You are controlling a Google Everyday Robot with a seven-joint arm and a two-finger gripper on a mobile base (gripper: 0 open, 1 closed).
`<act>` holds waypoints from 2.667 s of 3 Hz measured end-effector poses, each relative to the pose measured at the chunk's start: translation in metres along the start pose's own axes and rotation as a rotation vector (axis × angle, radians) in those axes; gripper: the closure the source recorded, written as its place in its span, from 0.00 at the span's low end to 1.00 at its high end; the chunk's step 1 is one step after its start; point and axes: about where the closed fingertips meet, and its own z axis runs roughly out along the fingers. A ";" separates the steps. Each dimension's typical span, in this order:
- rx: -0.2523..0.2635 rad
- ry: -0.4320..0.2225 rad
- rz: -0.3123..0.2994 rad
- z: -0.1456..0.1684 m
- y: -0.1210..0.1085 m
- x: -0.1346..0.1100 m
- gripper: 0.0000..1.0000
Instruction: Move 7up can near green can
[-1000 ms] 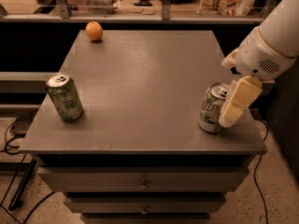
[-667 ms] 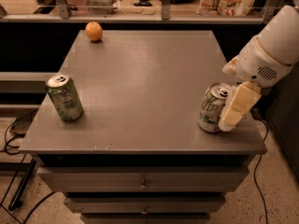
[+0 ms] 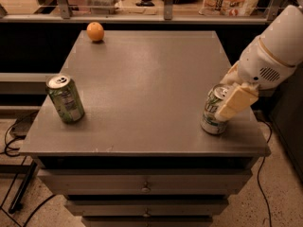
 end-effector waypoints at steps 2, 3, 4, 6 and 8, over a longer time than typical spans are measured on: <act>-0.010 -0.104 -0.018 -0.011 0.000 -0.026 0.92; 0.079 -0.145 -0.122 -0.062 0.004 -0.059 1.00; 0.102 -0.155 -0.138 -0.074 0.003 -0.065 1.00; 0.044 -0.193 -0.288 -0.044 0.027 -0.147 1.00; -0.050 -0.206 -0.457 0.019 0.054 -0.244 1.00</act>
Offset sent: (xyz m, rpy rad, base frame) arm 0.0087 0.0299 0.0375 0.1846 -0.0438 0.0421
